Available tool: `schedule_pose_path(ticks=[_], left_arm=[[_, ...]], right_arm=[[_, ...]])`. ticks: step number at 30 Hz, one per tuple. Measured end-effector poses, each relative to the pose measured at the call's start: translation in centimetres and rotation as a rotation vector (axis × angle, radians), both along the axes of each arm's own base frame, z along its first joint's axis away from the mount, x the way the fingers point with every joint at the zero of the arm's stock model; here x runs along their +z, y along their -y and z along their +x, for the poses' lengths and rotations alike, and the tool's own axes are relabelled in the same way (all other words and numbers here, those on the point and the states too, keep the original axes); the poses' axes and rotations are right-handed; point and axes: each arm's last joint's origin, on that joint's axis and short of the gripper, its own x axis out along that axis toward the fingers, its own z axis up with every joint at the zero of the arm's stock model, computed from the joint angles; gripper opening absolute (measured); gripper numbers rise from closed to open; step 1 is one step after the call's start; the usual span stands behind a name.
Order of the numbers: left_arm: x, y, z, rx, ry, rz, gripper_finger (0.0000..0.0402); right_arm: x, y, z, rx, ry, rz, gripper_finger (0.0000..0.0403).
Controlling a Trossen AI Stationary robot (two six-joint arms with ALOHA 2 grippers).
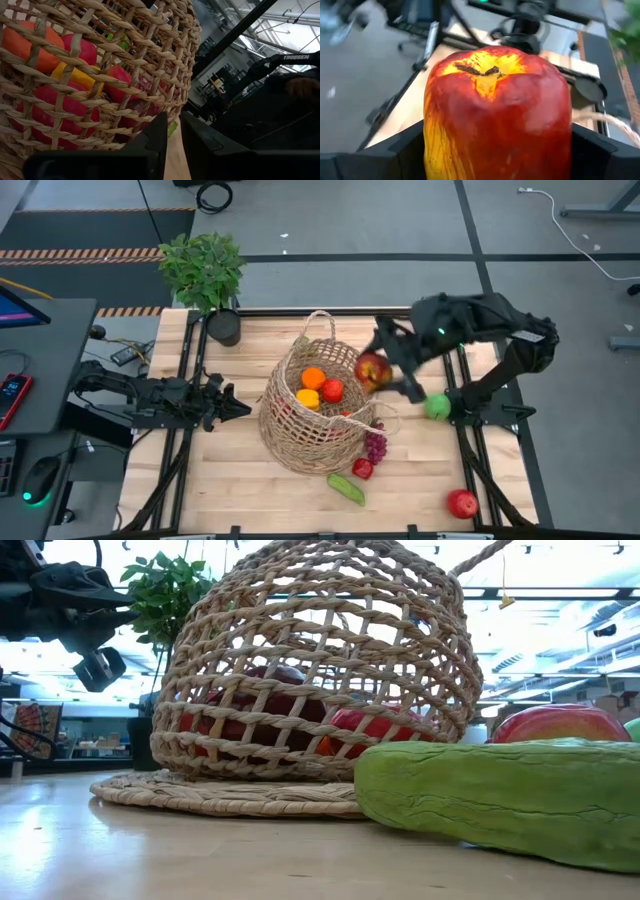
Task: Build produce basket
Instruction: Put the red apple into the brown basket
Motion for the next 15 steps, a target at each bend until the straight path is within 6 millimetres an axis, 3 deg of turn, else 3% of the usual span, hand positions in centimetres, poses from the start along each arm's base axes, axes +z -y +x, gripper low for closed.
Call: schedule_pose_path(ticks=[9,15], left_arm=[[0.0,0.0,0.0,0.000,0.000,0.000,0.0058],[0.0,0.0,0.0,0.000,0.000,0.000,0.0062]], right_arm=[[-2.8,4.7,3.0,-0.090,-0.018,0.229,0.0346],[-5.5,6.7,5.3,-0.088,0.019,0.434,0.0346]])
